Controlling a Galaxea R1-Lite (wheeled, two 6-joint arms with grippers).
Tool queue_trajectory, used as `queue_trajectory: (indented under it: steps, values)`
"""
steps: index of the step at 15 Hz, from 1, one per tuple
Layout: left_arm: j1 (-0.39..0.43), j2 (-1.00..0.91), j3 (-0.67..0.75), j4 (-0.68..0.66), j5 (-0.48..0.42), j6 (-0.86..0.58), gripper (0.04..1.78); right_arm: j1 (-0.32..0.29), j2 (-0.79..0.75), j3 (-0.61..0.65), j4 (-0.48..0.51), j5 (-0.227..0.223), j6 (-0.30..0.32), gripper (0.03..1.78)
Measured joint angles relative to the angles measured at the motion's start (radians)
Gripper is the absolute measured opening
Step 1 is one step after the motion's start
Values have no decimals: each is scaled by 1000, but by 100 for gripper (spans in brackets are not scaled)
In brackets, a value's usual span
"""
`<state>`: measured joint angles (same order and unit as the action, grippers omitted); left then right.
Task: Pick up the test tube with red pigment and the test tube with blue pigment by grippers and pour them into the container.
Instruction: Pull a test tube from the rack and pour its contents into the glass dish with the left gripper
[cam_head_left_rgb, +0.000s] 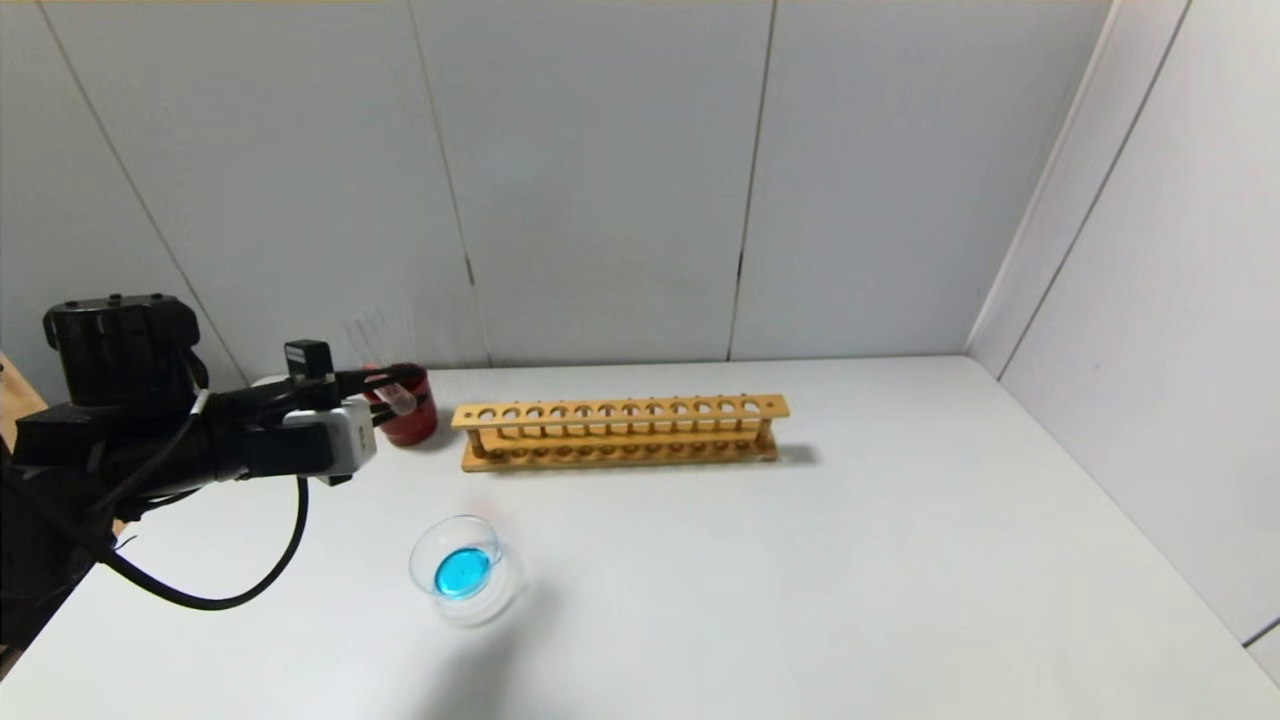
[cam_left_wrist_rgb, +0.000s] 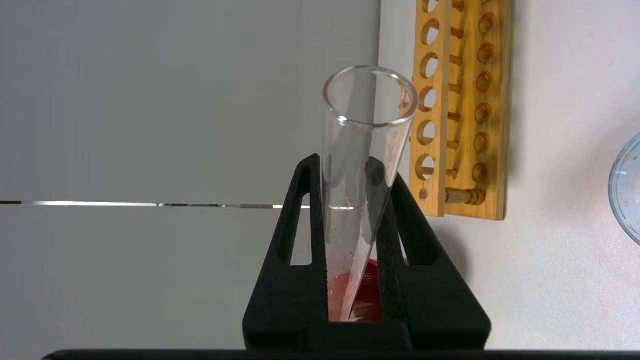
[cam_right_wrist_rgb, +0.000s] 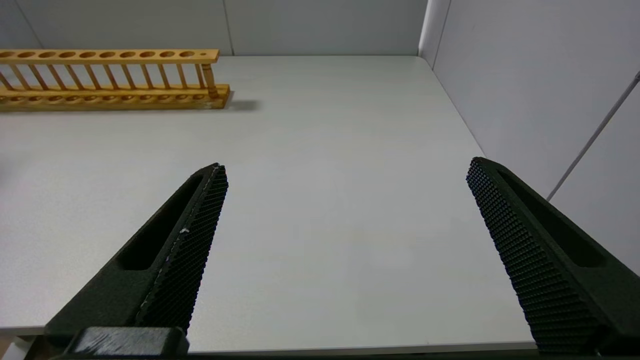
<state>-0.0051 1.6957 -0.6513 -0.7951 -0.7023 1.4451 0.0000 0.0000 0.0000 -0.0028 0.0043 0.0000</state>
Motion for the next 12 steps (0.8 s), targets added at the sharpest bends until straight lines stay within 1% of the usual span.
queue_trajectory:
  steps: [7,10,12]
  values:
    - [12,24,-8,-9,-4,87,32,0,0,0,0,0,0,175]
    - [29,46,-9,-69,-42,126,32,0,0,0,0,0,0,175]
    - [35,60,-8,-87,-46,130,32,0,0,0,0,0,0,175]
